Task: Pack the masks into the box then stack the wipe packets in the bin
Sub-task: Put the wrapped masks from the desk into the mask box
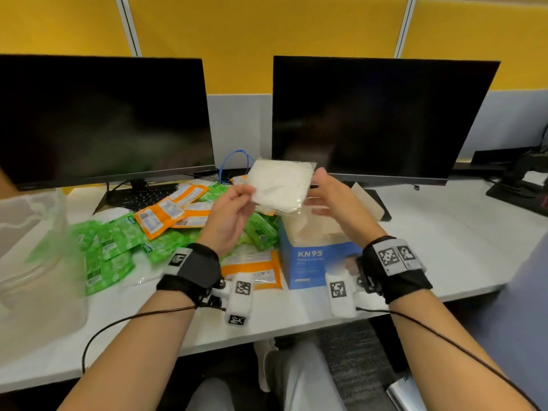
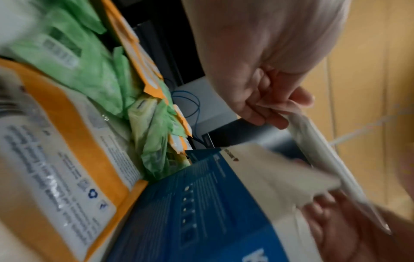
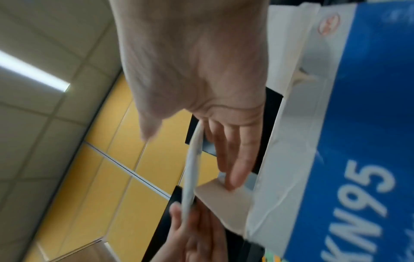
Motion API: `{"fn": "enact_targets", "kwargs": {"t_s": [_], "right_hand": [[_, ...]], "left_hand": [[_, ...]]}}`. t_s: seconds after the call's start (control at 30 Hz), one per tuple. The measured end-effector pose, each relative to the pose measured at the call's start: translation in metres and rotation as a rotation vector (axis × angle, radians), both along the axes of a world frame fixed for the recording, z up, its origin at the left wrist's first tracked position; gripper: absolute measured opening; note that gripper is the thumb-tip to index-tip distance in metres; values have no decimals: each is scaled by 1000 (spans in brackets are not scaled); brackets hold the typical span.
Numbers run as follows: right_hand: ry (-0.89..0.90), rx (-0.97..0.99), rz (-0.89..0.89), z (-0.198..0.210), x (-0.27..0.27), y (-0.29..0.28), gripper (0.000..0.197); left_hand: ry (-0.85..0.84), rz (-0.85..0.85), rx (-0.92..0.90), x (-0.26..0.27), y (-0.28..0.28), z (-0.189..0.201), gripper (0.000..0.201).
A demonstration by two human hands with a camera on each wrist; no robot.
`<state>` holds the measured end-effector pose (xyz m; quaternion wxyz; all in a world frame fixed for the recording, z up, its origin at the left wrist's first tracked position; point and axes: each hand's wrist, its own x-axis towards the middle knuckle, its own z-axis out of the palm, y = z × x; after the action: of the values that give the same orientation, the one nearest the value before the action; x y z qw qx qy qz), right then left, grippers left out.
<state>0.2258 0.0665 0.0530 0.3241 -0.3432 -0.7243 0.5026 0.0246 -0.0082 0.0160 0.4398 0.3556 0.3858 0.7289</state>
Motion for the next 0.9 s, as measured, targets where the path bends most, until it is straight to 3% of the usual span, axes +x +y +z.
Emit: {"fn": "enact_targets", "kwargs": {"t_s": [0.07,0.17,0.3,0.37,0.47,0.53,0.63,0.8,0.9], "right_hand": [[188,-150,34,-2,-5,-3,43],[274,-17,-87,-9,-5,1,44],[506,152,-387,2,8,9,24],[406,246,-474,10,17,11,27],[-40,411,-419,22,28,13,32],[-340,440,-302,33,34,13,31],[-613,448,-222,49,41,10,29],[-422,457,-294,58,19,4,19],[-591,441,-235,39,-6,5,24]], "left_hand": [[228,67,-11,18,5,3,26],[430,101,2,38,9,4,23],[741,42,-41,53,15,-3,82],[879,-2,-73,60,18,-5,94],[998,-9,-130,64,24,-6,97],[898,-8,-153,65,24,-7,89],[543,97,-222,66,20,-12,70],[424,188,-226,74,15,-19,63],[396,186,-201,79,15,-19,63]]}}
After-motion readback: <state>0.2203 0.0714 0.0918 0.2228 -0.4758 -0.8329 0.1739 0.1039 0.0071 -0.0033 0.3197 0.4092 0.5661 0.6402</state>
